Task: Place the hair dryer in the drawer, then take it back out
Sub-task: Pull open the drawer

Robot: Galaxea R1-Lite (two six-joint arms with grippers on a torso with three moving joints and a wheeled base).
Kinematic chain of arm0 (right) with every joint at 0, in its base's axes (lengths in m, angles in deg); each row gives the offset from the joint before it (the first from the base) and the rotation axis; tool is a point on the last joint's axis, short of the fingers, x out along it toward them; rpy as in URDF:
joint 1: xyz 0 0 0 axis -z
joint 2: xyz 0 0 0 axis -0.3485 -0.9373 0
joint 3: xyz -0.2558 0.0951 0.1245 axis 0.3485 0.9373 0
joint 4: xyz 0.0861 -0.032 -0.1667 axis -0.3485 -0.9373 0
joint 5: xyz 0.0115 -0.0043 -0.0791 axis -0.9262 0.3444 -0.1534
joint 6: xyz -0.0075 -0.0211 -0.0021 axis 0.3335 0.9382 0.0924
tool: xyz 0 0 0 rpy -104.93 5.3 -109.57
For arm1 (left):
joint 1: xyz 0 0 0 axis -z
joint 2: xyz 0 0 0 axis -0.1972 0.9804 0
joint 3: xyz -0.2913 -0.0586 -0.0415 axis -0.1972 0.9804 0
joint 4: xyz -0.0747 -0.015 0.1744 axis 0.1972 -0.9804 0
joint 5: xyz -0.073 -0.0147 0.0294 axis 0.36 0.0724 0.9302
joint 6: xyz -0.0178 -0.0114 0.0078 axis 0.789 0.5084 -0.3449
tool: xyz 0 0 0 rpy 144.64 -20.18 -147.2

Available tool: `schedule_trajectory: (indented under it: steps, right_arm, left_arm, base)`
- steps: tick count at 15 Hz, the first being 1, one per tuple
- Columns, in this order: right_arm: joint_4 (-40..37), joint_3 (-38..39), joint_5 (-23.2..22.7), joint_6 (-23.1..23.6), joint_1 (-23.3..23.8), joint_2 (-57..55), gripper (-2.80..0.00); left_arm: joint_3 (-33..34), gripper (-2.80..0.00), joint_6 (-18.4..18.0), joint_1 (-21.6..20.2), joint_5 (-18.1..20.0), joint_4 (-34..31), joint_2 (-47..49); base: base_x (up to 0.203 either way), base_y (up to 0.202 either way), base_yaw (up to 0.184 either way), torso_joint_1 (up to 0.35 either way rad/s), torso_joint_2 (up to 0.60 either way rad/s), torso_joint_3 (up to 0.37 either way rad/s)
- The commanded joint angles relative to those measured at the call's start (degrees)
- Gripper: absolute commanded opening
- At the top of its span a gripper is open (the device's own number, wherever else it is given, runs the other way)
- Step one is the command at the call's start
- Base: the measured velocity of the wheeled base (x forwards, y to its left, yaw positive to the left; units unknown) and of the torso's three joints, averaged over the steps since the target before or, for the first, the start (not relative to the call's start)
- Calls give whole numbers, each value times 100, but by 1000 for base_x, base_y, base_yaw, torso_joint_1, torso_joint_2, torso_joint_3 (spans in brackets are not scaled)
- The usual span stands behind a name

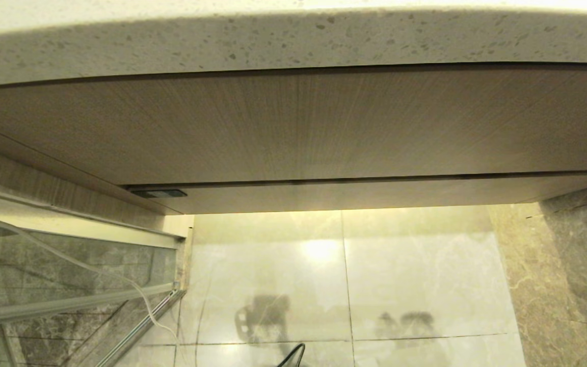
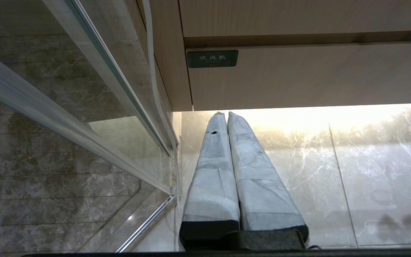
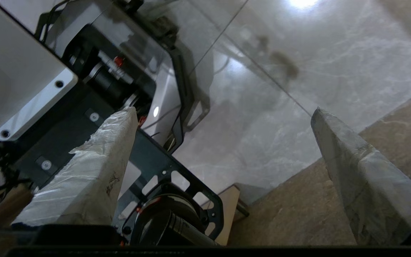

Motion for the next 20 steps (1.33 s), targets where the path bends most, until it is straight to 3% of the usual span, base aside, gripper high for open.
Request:
schedule_trajectory:
  steps: [1, 4, 7, 10, 15, 16, 20]
  right_arm:
    - [-321, -510, -139, 215, 75, -975, 0]
    - [-502, -621, -181, 662, 187, -1408, 0]
    - [-303, -515, 208, 1284, 222, -1803, 0]
    - [-49, -388, 221, 1320, 280, -2098, 0]
    - [1650, -81, -52, 1350, 299, -2961, 0]
    - [1775, -55, -69, 1350, 301, -3095, -280]
    - [1847, -72, -319, 1929, 275, -3415, -280]
  left_arm:
    - [229, -280, 5, -1, -1, 8, 0]
    - [229, -280, 5, -1, -1, 8, 0]
    - [229, -280, 5, -1, -1, 8, 0]
    - [229, -280, 5, -1, -1, 8, 0]
    - [229, -280, 5, -1, -1, 8, 0]
    - [229, -280, 5, -1, -1, 8, 0]
    - [229, -280, 5, -1, -1, 8, 0]
  base:
    - [0, 0, 0, 0, 0, 0]
    - [0, 0, 0, 0, 0, 0]
    - [0, 0, 0, 0, 0, 0]
    - [0, 0, 0, 0, 0, 0]
    - [0, 0, 0, 0, 0, 0]
    - [0, 0, 0, 0, 0, 0]
    - [0, 0, 0, 0, 0, 0]
